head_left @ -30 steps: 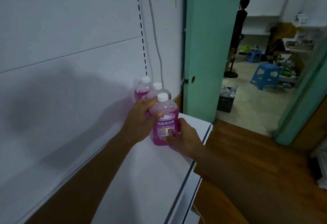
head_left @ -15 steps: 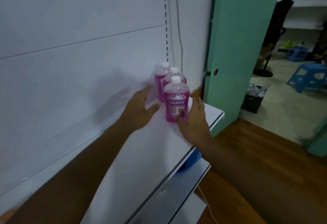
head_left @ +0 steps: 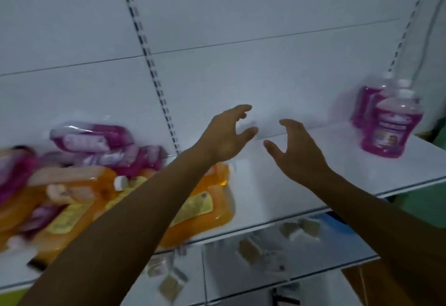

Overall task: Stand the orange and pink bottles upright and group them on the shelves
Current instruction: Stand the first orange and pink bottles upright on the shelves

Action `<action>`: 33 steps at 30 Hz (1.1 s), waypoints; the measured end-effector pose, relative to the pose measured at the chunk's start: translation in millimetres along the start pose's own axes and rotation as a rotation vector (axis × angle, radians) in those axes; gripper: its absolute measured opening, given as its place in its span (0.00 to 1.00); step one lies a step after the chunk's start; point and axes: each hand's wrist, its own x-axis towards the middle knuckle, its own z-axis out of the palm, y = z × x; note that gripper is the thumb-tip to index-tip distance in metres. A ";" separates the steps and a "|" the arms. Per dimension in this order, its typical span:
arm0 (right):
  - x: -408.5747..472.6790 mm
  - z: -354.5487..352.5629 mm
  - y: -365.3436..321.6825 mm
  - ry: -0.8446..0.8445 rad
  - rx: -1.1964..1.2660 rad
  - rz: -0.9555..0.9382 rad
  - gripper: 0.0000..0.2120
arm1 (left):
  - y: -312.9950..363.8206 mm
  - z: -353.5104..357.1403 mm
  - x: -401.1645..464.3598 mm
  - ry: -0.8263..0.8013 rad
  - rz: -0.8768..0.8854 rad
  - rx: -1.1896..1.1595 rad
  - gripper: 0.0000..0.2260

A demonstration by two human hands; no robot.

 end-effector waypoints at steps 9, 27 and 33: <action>-1.5 111.4 -186.2 -0.128 0.135 -0.189 0.29 | -121.3 -154.8 -117.4 0.175 -0.125 0.065 0.22; 15.4 218.6 -327.3 -0.339 0.194 -0.310 0.22 | -290.2 -260.0 -206.6 0.086 -0.719 0.291 0.33; 14.6 223.2 -321.9 -0.351 0.195 -0.363 0.25 | -282.6 -254.5 -195.2 0.011 -0.721 0.306 0.17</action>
